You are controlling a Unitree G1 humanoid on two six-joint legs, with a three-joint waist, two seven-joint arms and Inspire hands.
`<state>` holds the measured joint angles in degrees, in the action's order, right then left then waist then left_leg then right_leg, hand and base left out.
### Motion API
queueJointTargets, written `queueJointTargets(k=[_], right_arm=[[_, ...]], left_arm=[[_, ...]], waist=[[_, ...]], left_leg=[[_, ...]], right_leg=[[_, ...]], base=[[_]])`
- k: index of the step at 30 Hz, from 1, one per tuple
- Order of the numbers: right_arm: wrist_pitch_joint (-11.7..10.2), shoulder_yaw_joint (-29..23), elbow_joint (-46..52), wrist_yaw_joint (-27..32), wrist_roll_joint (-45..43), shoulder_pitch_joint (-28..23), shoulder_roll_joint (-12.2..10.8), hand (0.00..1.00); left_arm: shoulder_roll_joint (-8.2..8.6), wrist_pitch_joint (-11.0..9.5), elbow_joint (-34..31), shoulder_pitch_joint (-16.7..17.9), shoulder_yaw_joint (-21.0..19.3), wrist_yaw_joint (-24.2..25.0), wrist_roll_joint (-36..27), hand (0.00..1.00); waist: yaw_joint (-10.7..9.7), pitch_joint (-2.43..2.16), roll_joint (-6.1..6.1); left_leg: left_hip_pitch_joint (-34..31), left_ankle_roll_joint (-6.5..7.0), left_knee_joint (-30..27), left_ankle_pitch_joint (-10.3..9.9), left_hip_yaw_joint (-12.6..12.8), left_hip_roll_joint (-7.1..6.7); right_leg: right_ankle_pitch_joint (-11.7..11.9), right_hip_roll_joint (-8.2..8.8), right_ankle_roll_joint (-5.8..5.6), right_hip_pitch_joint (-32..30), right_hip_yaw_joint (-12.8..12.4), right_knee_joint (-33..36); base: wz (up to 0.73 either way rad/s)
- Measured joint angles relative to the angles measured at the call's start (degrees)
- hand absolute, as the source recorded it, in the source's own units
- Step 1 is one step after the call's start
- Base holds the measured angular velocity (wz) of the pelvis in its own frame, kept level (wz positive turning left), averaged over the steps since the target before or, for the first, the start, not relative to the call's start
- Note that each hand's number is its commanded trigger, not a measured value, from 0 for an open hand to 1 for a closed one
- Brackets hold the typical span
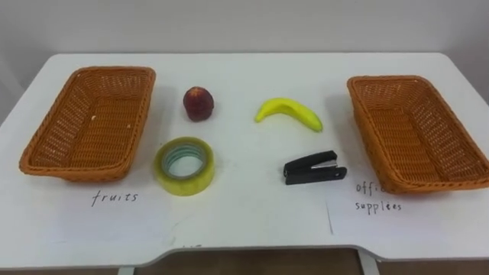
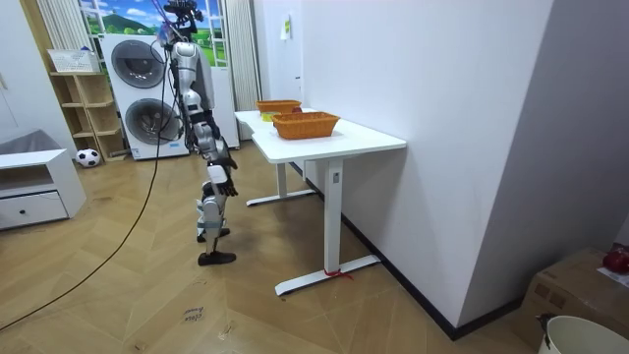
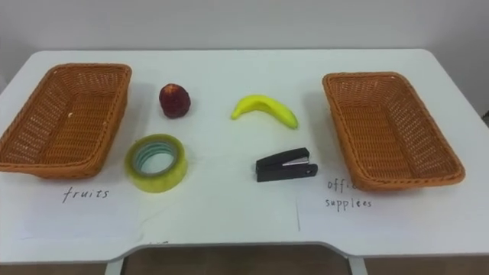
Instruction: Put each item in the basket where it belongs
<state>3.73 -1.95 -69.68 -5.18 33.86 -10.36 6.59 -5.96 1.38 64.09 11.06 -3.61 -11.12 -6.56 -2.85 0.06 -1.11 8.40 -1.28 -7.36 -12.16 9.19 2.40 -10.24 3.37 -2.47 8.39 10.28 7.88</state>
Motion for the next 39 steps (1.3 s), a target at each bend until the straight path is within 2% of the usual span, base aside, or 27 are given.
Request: queueJointTargets(k=[7,12,15,17,20,23,26,30,32,39], right_arm=[[0.04,-5.72,0.60,2.93,2.22,-1.72,-0.06,0.00],[-0.63,-10.69,3.63,6.97,6.15,-4.94,0.17,0.00],[-0.71,-15.12,3.68,9.92,6.66,-5.19,0.48,0.00],[-0.81,-17.59,6.47,12.69,7.97,-5.40,0.59,0.00],[-1.30,-18.17,12.14,16.65,11.78,-6.04,0.80,0.00],[-1.70,-20.16,14.23,19.77,13.22,-5.22,0.82,0.00],[-2.32,-23.84,15.56,22.79,13.58,-4.22,0.88,0.00],[-3.10,-27.03,22.56,27.74,13.71,-5.52,0.95,0.00],[-3.97,-28.43,26.56,31.51,15.00,-5.95,1.12,0.00],[-5.64,-30.26,36.85,40.57,15.18,-6.48,1.57,0.00]], left_arm=[[-0.19,-0.06,-0.43,0.91,-0.95,-1.18,0.03,0.00],[-1.30,-0.36,-0.51,1.02,-1.36,-1.19,0.07,0.00],[-1.88,-0.63,-0.74,1.49,-3.33,-1.33,1.16,0.00],[-2.07,-0.63,-1.95,2.47,-4.80,-1.89,1.79,0.00],[-2.89,-0.59,-2.26,2.98,-5.23,-2.27,1.80,0.00],[-3.35,-0.56,-2.54,3.22,-5.19,-2.30,1.78,0.00],[-3.37,-0.44,-3.53,3.64,-5.60,-2.30,1.79,0.00],[-3.37,-0.41,-6.62,4.94,-6.16,-2.38,1.79,0.00],[-3.36,-0.40,-7.83,5.61,-6.28,-3.34,1.80,0.00],[-3.42,-0.42,-9.22,5.56,-6.41,-4.13,2.80,0.00]], waist=[[-1.43,0.00,-0.49],[-1.95,0.05,-0.69],[-2.59,0.05,-0.78],[-3.08,0.04,-0.87],[-3.44,0.14,-1.31],[-4.71,0.08,-2.05],[-5.11,0.01,-2.31],[-5.43,-0.07,-2.35],[-6.24,0.00,-2.23],[-6.52,0.00,-2.33]], left_leg=[[0.27,-0.01,-0.02,-0.04,0.05,0.02],[0.31,0.07,-0.18,-0.30,0.05,0.04],[0.44,0.16,-0.28,-0.56,0.08,-0.04],[0.48,0.22,-0.12,-0.60,0.48,-0.05],[0.09,0.23,-0.07,-0.60,1.14,-0.03],[0.00,0.31,-0.07,-0.65,1.17,-0.04],[0.01,0.32,-0.04,-0.66,1.29,-0.05],[0.06,0.32,-0.02,-0.66,1.31,-0.05],[0.09,0.32,-0.03,-0.66,1.31,-0.04],[0.11,0.35,0.05,-0.67,1.44,-0.06]], right_leg=[[0.00,-0.07,0.00,-0.24,-0.31,-0.02],[-0.01,-0.14,-0.01,-0.44,-0.88,0.13],[-0.07,-0.15,-0.04,-0.52,-1.42,0.18],[-0.07,-0.22,-0.04,-1.09,-2.35,0.39],[-0.07,-0.20,-0.05,-1.65,-2.40,0.79],[-0.09,-0.15,-0.07,-1.75,-2.23,0.75],[-0.10,-0.15,-0.09,-1.79,-2.25,0.78],[-0.11,-0.15,-0.10,-1.86,-2.22,1.00],[-0.12,-0.15,-0.12,-1.94,-2.20,1.26],[-0.14,-0.13,-0.15,-2.46,-2.42,2.01]], base=[[-0.02],[-0.06],[-0.10],[-0.18],[-0.14],[-0.02],[0.00],[0.00],[0.00],[-0.03]])
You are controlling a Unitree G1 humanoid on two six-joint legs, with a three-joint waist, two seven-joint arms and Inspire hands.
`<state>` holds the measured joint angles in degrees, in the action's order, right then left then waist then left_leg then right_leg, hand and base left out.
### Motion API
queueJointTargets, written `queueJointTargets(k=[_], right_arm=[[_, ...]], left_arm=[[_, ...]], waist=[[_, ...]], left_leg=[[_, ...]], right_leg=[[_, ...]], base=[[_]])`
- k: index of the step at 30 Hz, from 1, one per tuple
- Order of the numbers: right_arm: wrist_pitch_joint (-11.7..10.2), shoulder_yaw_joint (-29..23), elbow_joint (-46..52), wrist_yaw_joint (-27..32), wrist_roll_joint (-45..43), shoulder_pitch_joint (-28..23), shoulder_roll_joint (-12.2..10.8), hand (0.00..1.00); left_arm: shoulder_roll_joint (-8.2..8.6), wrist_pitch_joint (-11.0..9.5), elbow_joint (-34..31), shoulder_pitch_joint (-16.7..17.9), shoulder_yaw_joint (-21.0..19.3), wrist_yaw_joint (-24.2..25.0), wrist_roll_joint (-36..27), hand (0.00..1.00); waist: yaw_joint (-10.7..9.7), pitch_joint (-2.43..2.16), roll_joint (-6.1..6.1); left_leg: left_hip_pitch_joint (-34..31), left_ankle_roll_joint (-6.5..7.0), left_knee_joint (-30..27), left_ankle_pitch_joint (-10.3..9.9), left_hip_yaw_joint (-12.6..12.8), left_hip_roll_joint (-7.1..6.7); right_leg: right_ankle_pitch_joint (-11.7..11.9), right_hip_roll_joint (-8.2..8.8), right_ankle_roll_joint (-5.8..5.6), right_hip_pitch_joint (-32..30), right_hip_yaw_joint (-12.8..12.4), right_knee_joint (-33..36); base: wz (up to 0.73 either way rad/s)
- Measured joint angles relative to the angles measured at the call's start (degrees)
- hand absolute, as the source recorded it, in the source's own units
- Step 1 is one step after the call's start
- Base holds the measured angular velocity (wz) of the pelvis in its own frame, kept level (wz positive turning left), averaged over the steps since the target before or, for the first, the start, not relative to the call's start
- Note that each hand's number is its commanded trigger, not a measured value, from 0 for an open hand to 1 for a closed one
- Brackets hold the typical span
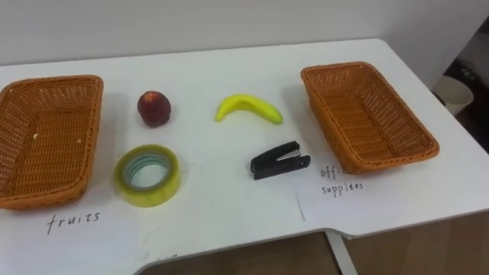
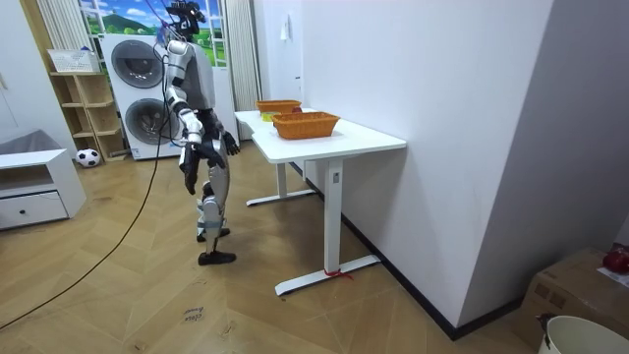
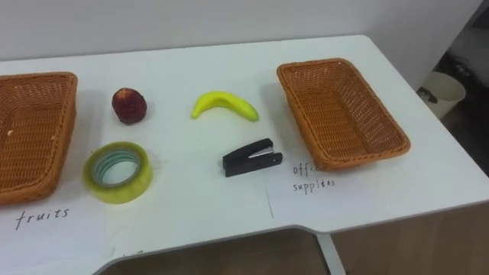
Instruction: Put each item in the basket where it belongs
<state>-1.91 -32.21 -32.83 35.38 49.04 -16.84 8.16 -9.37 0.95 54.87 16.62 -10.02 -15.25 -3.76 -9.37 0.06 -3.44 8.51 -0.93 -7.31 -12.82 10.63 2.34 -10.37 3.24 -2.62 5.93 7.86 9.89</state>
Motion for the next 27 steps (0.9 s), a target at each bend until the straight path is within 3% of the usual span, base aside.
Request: queueJointTargets(k=[7,13,21,27], right_arm=[[-2.40,-1.06,8.53,8.50,-0.12,-0.04,2.11,0.00],[-4.49,-1.15,20.40,14.91,-8.01,0.15,4.03,0.00],[-4.74,-1.16,30.78,16.57,-14.18,1.87,4.82,0.00],[-4.63,-1.16,37.25,17.15,-24.19,5.18,6.30,0.00]], left_arm=[[-0.03,-0.11,-1.34,0.50,0.26,0.25,0.22,0.00],[0.01,-0.15,-1.45,0.44,1.59,0.28,0.65,0.00],[0.01,0.04,-1.15,0.48,1.61,1.96,2.19,0.00],[-0.01,0.10,0.74,0.43,1.73,1.95,2.23,0.00]], waist=[[0.05,-0.15,-0.28],[0.08,-0.05,-0.36],[0.26,0.08,-0.68],[0.47,0.13,-1.13]], left_leg=[[-0.43,0.01,-0.07,0.01,-0.10,0.00],[-1.10,0.02,-0.13,0.03,-0.08,0.00],[-1.41,0.02,-0.10,0.02,-0.11,0.00],[-1.73,0.02,-0.21,0.03,-0.19,0.00]], right_leg=[[-0.01,-0.01,0.00,-0.44,0.01,-0.04],[0.00,-0.04,0.01,-1.09,0.12,-0.03],[-0.01,-0.03,-0.01,-1.42,0.30,-0.07],[0.01,-0.04,0.01,-1.96,0.42,0.18]], base=[[0.00],[0.00],[0.00],[-0.01]])
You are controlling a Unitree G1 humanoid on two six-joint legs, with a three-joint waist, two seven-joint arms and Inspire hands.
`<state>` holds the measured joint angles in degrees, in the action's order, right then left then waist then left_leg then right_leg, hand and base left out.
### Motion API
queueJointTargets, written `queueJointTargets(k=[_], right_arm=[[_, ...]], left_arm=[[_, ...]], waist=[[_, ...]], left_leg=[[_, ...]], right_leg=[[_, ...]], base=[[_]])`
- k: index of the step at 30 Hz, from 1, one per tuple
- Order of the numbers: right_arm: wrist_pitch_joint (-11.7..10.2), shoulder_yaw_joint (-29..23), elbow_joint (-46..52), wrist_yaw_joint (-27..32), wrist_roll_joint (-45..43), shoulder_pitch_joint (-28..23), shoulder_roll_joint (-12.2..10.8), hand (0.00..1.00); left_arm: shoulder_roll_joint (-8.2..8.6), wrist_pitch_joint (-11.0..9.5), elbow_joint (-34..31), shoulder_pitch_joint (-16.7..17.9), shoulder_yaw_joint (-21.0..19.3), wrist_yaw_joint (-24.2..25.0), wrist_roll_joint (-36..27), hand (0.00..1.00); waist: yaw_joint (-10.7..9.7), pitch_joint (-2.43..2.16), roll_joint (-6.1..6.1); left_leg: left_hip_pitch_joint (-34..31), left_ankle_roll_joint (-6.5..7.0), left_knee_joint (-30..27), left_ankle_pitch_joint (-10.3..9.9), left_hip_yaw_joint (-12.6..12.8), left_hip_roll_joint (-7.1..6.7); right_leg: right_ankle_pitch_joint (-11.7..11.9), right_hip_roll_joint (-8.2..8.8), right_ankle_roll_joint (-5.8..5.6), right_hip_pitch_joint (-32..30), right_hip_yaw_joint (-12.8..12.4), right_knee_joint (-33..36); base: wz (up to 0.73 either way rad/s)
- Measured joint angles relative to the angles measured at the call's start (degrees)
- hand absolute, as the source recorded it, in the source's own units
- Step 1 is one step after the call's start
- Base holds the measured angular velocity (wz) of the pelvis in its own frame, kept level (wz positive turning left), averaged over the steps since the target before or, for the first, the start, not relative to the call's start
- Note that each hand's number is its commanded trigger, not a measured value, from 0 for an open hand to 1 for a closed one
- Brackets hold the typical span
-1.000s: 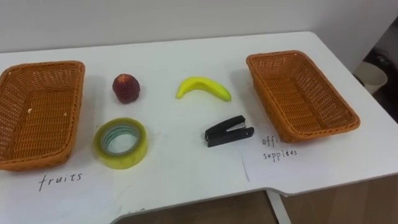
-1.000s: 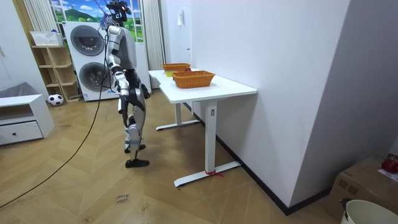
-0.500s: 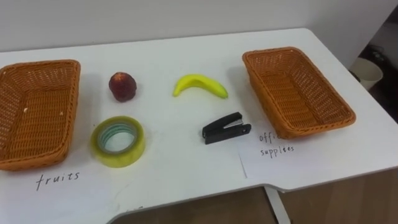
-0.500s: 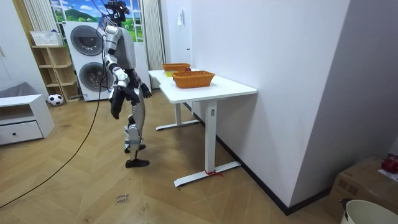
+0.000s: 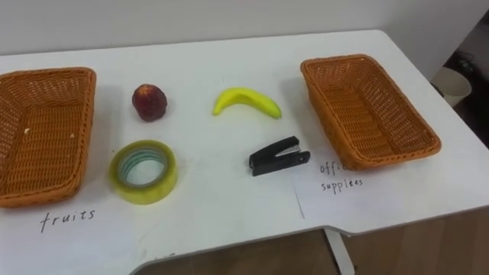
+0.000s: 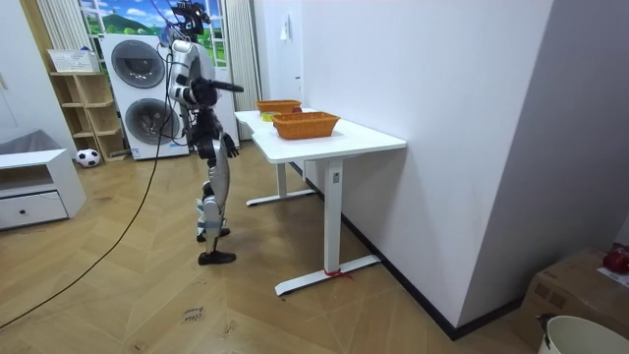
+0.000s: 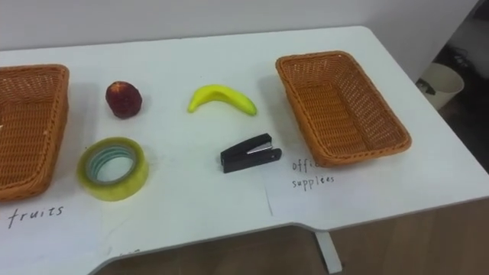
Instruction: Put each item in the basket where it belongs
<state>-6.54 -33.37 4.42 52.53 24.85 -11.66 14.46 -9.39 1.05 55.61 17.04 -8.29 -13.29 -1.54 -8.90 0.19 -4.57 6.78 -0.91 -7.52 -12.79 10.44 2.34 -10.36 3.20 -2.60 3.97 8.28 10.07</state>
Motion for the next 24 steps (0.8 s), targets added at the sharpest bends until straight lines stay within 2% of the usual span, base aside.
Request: queueJointTargets(k=[5,9,12,16,19,24], right_arm=[[0.01,0.11,5.24,-0.16,-5.16,1.35,0.84,0.00],[0.01,0.19,7.97,-0.29,-9.50,1.55,2.02,0.00],[-0.05,0.19,11.63,-1.56,-10.27,2.56,3.73,0.00],[-0.06,0.18,14.10,-4.40,-12.10,6.31,5.59,0.00],[-0.07,0.53,14.85,-5.93,-13.71,8.70,5.73,0.00],[0.19,2.85,17.03,-8.45,-16.17,9.07,5.91,0.00]], left_arm=[[-0.25,-0.08,1.67,-0.29,0.00,0.18,0.08,0.00],[-0.29,-0.08,2.35,-0.70,-0.02,0.44,1.27,0.00],[-0.27,-0.10,2.35,-0.70,-0.27,0.52,3.21,0.00],[-0.29,-0.31,2.65,-1.32,-0.73,0.92,3.98,0.00],[-0.33,-0.76,4.21,-1.79,-0.36,1.36,3.98,0.00],[-0.36,-0.54,5.17,-1.28,0.06,1.42,4.00,0.00]], waist=[[1.17,0.27,-0.86],[1.72,0.22,-0.94],[2.04,0.20,-1.05],[2.43,-0.03,-1.20],[2.62,-0.05,-1.16],[3.42,-0.04,-1.03]], left_leg=[[-0.07,0.00,-0.03,0.00,-0.07,0.01],[-0.25,0.00,-0.02,0.00,-0.17,0.04],[-0.29,0.00,-0.01,0.00,-0.33,0.07],[-0.51,0.00,-0.06,0.00,-1.27,0.09],[-0.34,0.00,-0.29,0.01,-1.45,0.09],[-0.27,0.00,-0.29,0.03,-1.71,0.09]], right_leg=[[0.00,0.00,0.00,-0.07,0.31,0.03],[0.00,0.04,0.00,-0.25,0.76,0.21],[-0.01,0.04,-0.01,-0.28,1.07,0.22],[0.00,0.04,0.00,-0.50,1.50,0.56],[0.00,0.09,0.00,-0.08,2.14,0.55],[0.00,0.17,0.00,0.00,2.86,0.55]], base=[[0.00],[0.01],[0.00],[0.01],[0.06],[0.01]])
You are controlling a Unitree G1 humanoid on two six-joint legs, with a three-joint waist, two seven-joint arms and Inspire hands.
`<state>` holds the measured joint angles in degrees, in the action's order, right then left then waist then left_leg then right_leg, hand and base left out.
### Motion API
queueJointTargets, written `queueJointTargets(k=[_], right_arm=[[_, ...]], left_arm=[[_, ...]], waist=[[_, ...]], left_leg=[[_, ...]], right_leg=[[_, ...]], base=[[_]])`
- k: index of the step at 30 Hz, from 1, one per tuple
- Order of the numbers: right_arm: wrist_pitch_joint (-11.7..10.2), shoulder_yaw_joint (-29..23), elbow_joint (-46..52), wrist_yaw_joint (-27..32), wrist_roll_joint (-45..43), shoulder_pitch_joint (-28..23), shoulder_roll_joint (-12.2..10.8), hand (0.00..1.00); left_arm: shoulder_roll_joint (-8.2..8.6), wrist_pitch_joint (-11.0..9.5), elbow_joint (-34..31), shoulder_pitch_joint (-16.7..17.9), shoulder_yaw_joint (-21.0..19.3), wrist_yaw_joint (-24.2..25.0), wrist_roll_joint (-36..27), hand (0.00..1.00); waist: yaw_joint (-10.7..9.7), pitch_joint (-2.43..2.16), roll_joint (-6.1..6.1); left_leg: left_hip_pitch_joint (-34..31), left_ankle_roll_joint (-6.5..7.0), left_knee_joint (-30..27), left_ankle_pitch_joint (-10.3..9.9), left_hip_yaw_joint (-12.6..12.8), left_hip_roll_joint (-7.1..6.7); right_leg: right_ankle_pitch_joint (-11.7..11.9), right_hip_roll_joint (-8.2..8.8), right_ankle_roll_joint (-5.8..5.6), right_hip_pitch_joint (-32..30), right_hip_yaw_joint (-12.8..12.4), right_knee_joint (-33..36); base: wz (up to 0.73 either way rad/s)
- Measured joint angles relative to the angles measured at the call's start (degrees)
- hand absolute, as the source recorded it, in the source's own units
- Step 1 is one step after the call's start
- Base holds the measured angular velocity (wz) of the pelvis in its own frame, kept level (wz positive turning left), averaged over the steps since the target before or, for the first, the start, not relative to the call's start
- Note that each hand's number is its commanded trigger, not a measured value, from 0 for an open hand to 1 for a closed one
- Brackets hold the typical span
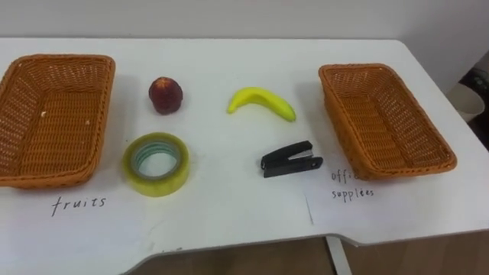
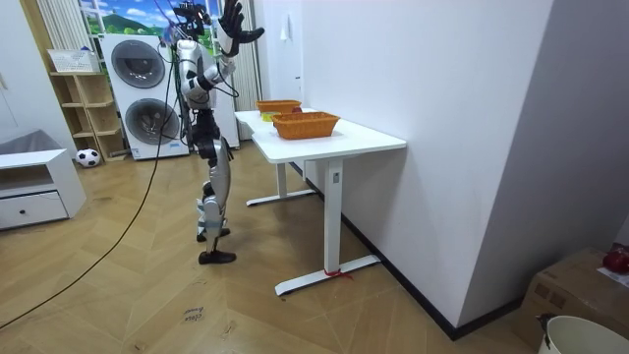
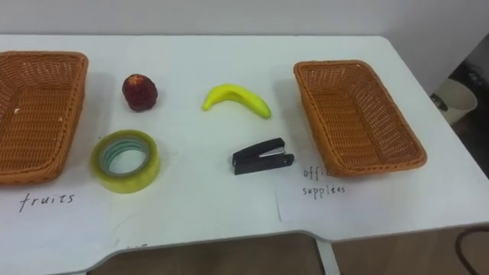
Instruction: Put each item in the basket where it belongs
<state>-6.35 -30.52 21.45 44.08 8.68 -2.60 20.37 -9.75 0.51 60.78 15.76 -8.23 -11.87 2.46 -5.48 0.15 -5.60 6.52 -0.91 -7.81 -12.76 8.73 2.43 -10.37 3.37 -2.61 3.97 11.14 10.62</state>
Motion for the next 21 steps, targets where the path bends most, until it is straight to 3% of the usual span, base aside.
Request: queueJointTargets(k=[3,9,15,21], right_arm=[[1.04,2.27,1.15,-3.19,-1.56,0.49,0.27,0.00],[1.00,4.82,2.18,-8.30,-5.35,1.86,1.96,0.00],[1.02,6.92,2.19,-12.24,-6.69,2.15,2.22,0.00],[1.03,11.89,2.33,-17.87,-9.76,2.78,6.42,0.00]], left_arm=[[0.01,0.44,0.01,-0.18,-0.07,0.00,0.73,0.00],[-0.04,0.36,0.09,-0.49,-0.05,-0.01,1.04,0.00],[-0.09,0.15,0.16,-0.23,0.20,-0.33,1.08,0.00],[-0.59,-0.74,0.04,-1.10,0.19,-0.31,1.10,0.00]], waist=[[0.53,0.00,-0.06],[1.14,0.03,-0.24],[1.24,0.22,-0.44],[2.00,0.28,-0.69]], left_leg=[[0.08,0.00,-0.03,0.01,0.16,0.00],[0.11,0.01,-0.43,0.01,0.15,0.01],[0.92,0.01,-0.54,0.01,-0.09,0.02],[0.76,0.01,-0.47,-0.01,-0.24,0.02]], right_leg=[[0.00,0.00,0.00,0.00,-0.01,0.00],[0.02,0.02,0.04,0.23,-0.02,-0.01],[0.02,0.07,0.03,1.32,0.28,-0.02],[0.05,0.06,0.07,1.27,0.43,0.01]], base=[[-0.03],[0.00],[0.02],[0.02]])
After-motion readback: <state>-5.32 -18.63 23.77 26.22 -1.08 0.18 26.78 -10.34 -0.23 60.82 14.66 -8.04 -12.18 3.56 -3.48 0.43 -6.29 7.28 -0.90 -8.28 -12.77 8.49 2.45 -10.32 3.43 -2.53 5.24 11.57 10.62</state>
